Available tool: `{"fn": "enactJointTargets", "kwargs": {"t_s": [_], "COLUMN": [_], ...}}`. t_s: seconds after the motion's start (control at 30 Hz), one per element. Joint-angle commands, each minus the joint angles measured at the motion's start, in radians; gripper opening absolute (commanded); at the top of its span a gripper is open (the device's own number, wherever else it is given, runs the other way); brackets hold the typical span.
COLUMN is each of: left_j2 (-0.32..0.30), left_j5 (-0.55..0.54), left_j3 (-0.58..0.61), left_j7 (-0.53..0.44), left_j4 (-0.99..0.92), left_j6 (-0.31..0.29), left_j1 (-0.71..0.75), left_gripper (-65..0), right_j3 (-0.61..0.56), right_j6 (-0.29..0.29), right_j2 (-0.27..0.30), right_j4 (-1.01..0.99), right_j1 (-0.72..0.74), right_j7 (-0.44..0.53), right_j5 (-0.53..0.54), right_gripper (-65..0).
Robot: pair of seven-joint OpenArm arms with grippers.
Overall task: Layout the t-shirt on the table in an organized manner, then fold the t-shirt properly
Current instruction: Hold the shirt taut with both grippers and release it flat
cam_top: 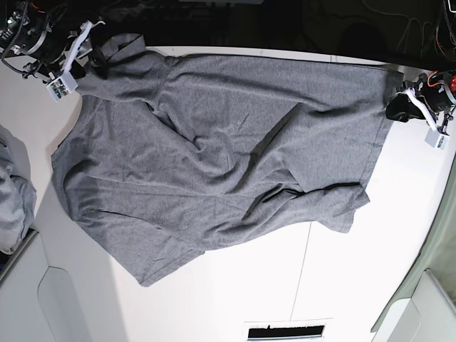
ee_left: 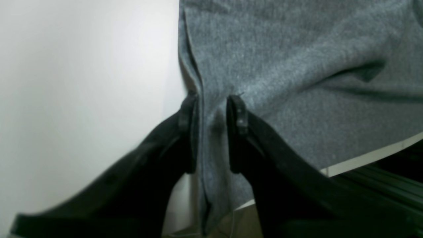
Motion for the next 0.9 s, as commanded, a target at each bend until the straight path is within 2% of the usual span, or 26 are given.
{"fn": "enactJointTargets", "kwargs": {"t_s": [0.0, 0.03, 0.17, 0.23, 0.37, 0.43, 0.53, 0.57, 0.67, 0.7, 0.8, 0.87], "left_j2": [-0.022, -0.022, -0.019, -0.018, -0.016, -0.016, -0.016, -0.016, -0.016, -0.016, -0.016, -0.016], "left_j5": [-0.014, -0.014, -0.014, -0.014, -0.015, -0.015, -0.014, -0.015, -0.019, -0.019, -0.020, -0.021], "left_j3": [-0.009, -0.009, -0.009, -0.009, -0.009, -0.009, -0.009, -0.009, -0.009, -0.009, -0.009, -0.009], "left_j7": [-0.014, -0.014, -0.014, -0.014, -0.014, -0.014, -0.010, -0.009, -0.010, -0.010, -0.010, -0.010], "left_j4": [0.014, 0.014, 0.014, 0.014, 0.014, 0.014, 0.014, 0.014, 0.014, 0.014, 0.014, 0.014], "left_j6": [-0.012, -0.012, -0.012, -0.012, -0.012, -0.012, -0.012, -0.012, -0.012, -0.012, -0.011, -0.011], "left_j1": [-0.005, -0.005, -0.005, -0.005, -0.005, -0.005, -0.005, -0.005, -0.005, -0.005, -0.005, -0.005], "left_gripper": [-48.1, -48.1, -48.1, -48.1, -48.1, -48.1, -48.1, -48.1, -48.1, -48.1, -48.1, -48.1], "right_j3": [0.007, 0.007, 0.007, 0.007, 0.007, 0.007, 0.007, 0.006, 0.006, 0.006, 0.006, 0.006], "right_j6": [-0.001, -0.001, -0.004, -0.004, -0.004, -0.004, -0.003, -0.003, -0.003, -0.004, -0.003, -0.003], "right_j2": [0.013, 0.013, 0.013, 0.013, 0.013, 0.013, 0.013, 0.013, 0.013, 0.013, 0.013, 0.013], "right_j4": [0.002, -0.006, -0.016, -0.017, -0.037, -0.063, -0.094, -0.103, -0.132, -0.143, -0.167, -0.172], "right_j1": [0.002, 0.003, 0.002, 0.003, 0.029, 0.051, 0.076, 0.082, 0.104, 0.113, 0.127, 0.130], "right_j7": [0.024, 0.027, 0.051, 0.075, 0.087, 0.087, 0.088, 0.089, 0.095, 0.096, 0.093, 0.090], "right_j5": [0.012, 0.011, 0.011, 0.007, -0.018, -0.018, -0.002, 0.005, 0.008, 0.008, 0.008, 0.008], "right_gripper": [-37.4, -39.5, -59.5, -61.8, -61.7, -56.8, -39.5, -35.5, -35.0, -36.9, -53.8, -62.5]}}
